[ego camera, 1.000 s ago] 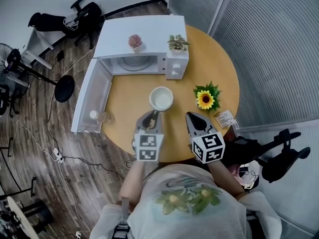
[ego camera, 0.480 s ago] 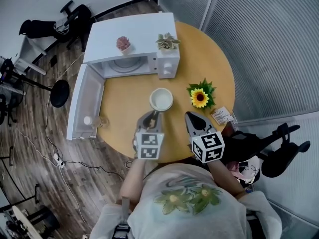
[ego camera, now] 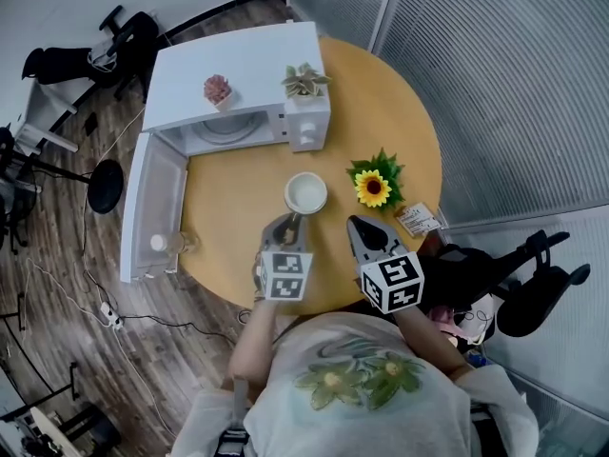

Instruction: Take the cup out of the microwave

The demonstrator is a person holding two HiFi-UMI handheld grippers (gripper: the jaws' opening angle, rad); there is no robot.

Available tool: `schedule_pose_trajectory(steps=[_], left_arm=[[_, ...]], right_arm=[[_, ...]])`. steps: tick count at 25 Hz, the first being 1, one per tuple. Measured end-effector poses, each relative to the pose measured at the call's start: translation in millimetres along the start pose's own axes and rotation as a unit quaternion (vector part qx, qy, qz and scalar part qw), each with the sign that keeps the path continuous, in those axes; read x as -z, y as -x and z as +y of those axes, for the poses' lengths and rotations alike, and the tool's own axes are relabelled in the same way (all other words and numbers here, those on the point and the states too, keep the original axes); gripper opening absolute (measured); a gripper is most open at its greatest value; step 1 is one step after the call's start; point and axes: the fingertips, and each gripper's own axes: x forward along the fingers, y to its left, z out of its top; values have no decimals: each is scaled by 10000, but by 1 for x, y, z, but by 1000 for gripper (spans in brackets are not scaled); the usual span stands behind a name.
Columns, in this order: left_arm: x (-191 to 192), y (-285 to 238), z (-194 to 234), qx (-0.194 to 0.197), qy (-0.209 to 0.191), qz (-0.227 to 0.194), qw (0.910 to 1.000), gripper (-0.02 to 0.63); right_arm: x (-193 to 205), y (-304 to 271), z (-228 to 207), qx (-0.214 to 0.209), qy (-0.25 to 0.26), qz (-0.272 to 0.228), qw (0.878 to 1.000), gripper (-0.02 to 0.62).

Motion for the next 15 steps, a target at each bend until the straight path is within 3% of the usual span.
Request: schedule_pose_trajectory(steps=[15], left_arm=[[21,-40,-3,238,-16,322,9992,54]], right_arm=[[2,-13,-10,99,-41,168,9998,18]])
